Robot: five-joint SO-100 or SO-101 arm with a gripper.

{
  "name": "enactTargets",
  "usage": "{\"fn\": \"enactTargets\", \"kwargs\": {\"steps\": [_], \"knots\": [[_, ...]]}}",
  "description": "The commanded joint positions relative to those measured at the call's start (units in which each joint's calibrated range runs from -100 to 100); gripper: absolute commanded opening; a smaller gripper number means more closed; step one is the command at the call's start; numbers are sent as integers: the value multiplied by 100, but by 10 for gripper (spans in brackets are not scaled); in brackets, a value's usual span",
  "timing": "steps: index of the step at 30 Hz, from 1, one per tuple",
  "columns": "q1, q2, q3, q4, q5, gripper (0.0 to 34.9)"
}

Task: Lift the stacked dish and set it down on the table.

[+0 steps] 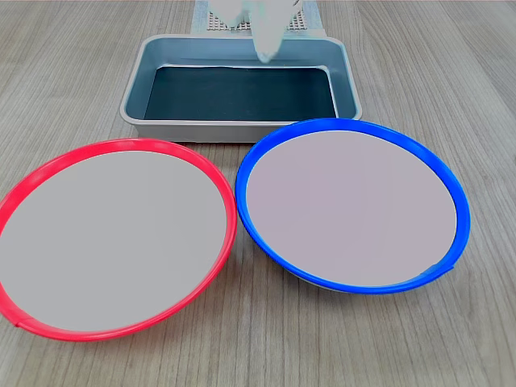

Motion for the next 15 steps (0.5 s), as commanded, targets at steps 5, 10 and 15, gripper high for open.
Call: {"fn": "enactTargets", "kwargs": {"steps": [5,10,15], "knots": [[332,-3119,2368,-1624,-747,0],[389,-4679,4226,-1955,-737,0],[483,-5882,5218,-1435,-684,0]]}}
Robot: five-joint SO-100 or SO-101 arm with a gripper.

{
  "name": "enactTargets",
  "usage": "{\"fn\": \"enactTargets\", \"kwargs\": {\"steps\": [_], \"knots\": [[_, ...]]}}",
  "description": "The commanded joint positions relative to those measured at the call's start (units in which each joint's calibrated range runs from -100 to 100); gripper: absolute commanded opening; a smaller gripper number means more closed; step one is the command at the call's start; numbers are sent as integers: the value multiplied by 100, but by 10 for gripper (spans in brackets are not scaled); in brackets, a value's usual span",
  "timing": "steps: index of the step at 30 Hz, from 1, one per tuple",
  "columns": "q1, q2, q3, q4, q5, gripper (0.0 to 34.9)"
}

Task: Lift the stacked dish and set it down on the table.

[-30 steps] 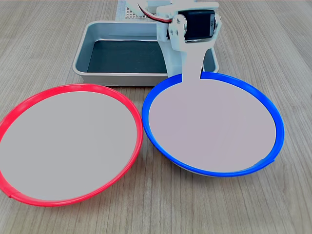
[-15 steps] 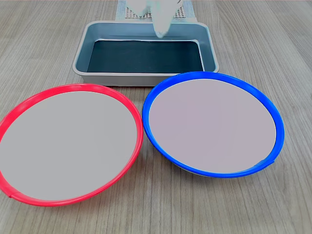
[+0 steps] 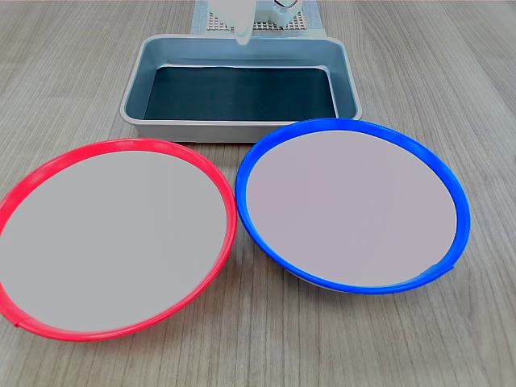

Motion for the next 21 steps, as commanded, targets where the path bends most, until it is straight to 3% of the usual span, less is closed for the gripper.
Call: {"fn": "enactTargets", "kwargs": {"steps": [1,5,9,14,15,21], "knots": [[76,-912,399,632,0,0],[95,-1398,399,1499,15,0],[95,-1424,399,1912,20,1],[123,-1424,399,1912,5,4],[151,-1424,399,1912,-5,19],[48,-1424,399,1920,59,4]]}}
